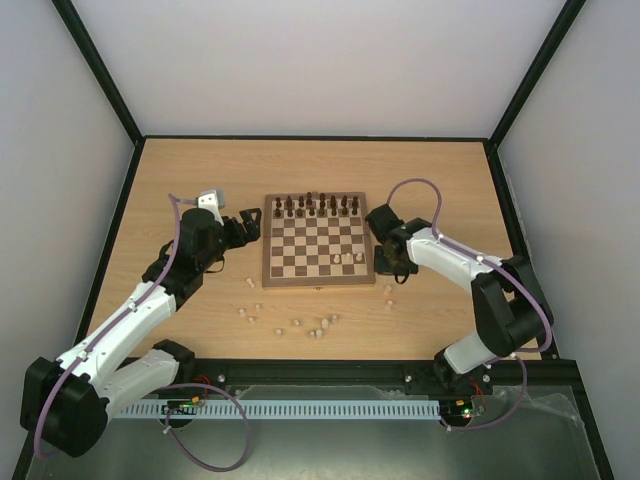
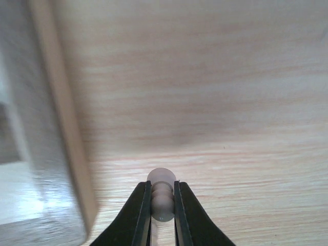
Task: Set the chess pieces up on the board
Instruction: Pick up the chess piece at the center of the board, then place the chess piece on the chessboard.
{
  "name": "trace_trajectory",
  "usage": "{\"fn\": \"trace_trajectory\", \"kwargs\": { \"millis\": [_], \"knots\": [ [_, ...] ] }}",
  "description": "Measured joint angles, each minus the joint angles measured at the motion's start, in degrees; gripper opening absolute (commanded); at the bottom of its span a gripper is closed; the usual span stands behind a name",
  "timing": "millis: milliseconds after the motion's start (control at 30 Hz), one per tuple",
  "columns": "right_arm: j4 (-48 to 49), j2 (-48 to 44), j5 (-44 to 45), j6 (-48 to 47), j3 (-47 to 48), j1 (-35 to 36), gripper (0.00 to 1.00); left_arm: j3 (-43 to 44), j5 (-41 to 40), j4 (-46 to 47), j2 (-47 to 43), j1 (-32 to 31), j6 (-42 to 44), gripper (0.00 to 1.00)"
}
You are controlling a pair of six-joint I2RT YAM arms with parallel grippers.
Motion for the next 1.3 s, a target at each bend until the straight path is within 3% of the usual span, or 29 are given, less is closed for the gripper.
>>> {"fn": "trace_trajectory", "kwargs": {
  "millis": [367,567,833,1300],
  "knots": [
    [-3.28,-3.19,-2.32,-2.36,16.26,3.39,0.07,0.00,-0.04,0.00,0.15,0.26,0.00,1.00],
    [-4.26,4.57,-5.68,-3.21,24.33,10.27,0.07,0.00,-0.11,0.00,0.17,0.35,0.00,1.00],
    [-5.88,15.63,-7.52,-4.11,30.69,14.40,0.09,0.00,-0.50,-0.02,0.15,0.66,0.00,1.00],
    [-8.46,22.16,-7.54,-4.37,34.93,16.59,0.10,0.00,-0.50,-0.02,0.00,0.90,0.00,1.00]
  ]
}}
